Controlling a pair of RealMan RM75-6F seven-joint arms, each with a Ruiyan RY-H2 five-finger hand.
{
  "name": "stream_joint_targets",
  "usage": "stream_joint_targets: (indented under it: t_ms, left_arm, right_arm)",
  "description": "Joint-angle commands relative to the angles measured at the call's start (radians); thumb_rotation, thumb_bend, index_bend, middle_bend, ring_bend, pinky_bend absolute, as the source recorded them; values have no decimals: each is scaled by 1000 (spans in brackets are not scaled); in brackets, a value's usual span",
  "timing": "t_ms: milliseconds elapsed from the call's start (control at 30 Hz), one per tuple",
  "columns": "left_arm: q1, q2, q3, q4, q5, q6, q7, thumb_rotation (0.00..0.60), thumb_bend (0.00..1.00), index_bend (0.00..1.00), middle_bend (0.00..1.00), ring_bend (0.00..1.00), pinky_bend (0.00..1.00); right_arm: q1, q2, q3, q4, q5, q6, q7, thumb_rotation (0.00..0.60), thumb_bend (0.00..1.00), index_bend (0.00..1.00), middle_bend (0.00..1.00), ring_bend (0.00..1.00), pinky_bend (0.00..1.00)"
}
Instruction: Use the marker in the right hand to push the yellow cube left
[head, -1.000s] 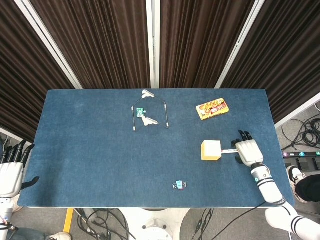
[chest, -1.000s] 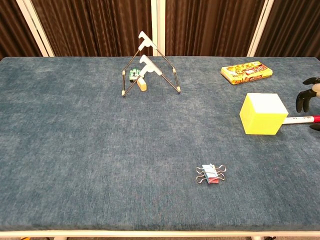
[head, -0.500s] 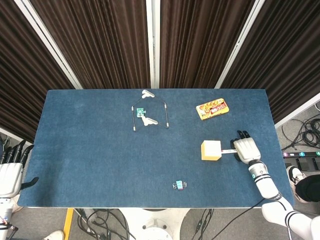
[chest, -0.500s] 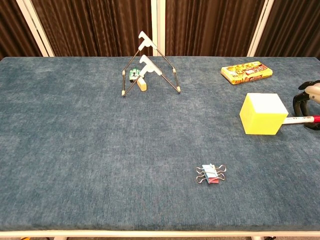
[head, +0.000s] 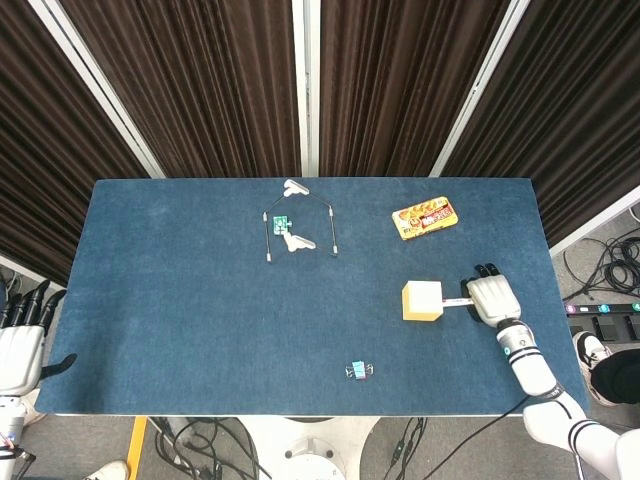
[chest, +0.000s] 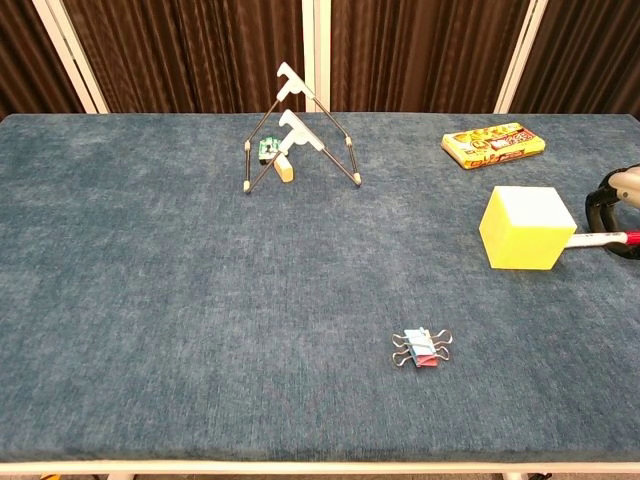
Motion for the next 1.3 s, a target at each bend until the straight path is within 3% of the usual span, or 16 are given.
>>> stream_joint_targets:
  t_ms: [33, 300, 567, 900, 1300]
  left_arm:
    - [0, 0, 0, -1, 2, 1, 1, 600, 34, 175, 123, 101, 97]
    - [-6, -1, -1, -3, 11, 0, 8, 600, 34, 175, 123, 101, 97]
    - [-2, 1, 0, -3, 17, 9, 3, 600, 34, 176, 123, 101, 97]
    - [3, -4, 2, 17, 20, 13, -24, 600, 34, 175, 123, 101, 97]
    - [15, -1, 8, 48, 19, 16, -60, 600, 34, 176, 124, 101, 97]
  right_arm:
    - [-7, 31, -5, -27, -9, 15, 9, 600, 389, 631, 604, 191, 177]
    - [-15, 101, -3, -114, 11, 9, -8, 600, 411, 640, 616, 191, 177]
    - [14, 108, 33, -230, 87, -32, -111, 600, 429, 644, 619, 191, 177]
    - [101, 34, 97, -337, 203, -66, -285, 600, 440, 646, 623, 208, 163]
    - [250, -114, 154, -348, 351, -100, -483, 600, 439, 649, 625, 208, 146]
